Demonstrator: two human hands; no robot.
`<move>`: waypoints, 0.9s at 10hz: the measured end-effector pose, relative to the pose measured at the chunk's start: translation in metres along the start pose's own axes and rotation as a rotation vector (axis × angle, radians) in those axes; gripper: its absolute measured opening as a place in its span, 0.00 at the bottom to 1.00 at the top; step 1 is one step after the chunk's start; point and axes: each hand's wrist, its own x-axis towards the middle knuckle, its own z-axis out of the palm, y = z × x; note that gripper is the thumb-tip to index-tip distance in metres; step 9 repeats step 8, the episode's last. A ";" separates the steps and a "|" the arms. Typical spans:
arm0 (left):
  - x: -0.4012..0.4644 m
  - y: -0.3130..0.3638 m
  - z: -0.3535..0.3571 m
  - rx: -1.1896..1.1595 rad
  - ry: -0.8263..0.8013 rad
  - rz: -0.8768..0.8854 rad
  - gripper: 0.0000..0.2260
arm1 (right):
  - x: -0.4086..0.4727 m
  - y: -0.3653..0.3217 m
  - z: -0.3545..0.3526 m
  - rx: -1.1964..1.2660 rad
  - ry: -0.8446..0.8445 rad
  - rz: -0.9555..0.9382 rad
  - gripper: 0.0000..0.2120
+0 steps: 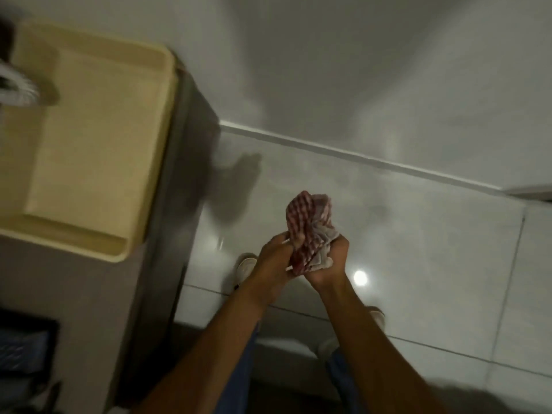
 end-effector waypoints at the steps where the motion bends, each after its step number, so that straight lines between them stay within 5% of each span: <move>1: -0.070 0.032 -0.029 -0.106 0.098 0.077 0.14 | -0.043 0.005 0.056 -0.037 -0.215 0.053 0.25; 2: -0.112 0.086 -0.068 -0.133 0.157 0.243 0.17 | -0.059 0.001 0.123 -0.295 -0.463 -0.013 0.39; 3: -0.126 0.143 -0.127 -0.019 0.257 0.490 0.21 | -0.060 0.004 0.205 -0.668 -0.540 -0.241 0.28; 4: -0.115 0.187 -0.190 0.026 0.369 0.679 0.19 | -0.048 0.015 0.288 -1.151 -0.404 -0.613 0.25; 6: -0.030 0.232 -0.263 0.247 0.493 0.686 0.20 | 0.002 0.061 0.379 -2.058 -0.179 -1.042 0.22; 7: -0.008 0.236 -0.270 0.560 0.563 0.609 0.22 | 0.007 0.066 0.381 -2.254 -0.062 -1.138 0.23; 8: -0.037 0.227 -0.243 0.826 0.658 0.718 0.29 | -0.028 0.042 0.351 -2.113 -0.041 -1.256 0.23; 9: -0.037 0.227 -0.243 0.826 0.658 0.718 0.29 | -0.028 0.042 0.351 -2.113 -0.041 -1.256 0.23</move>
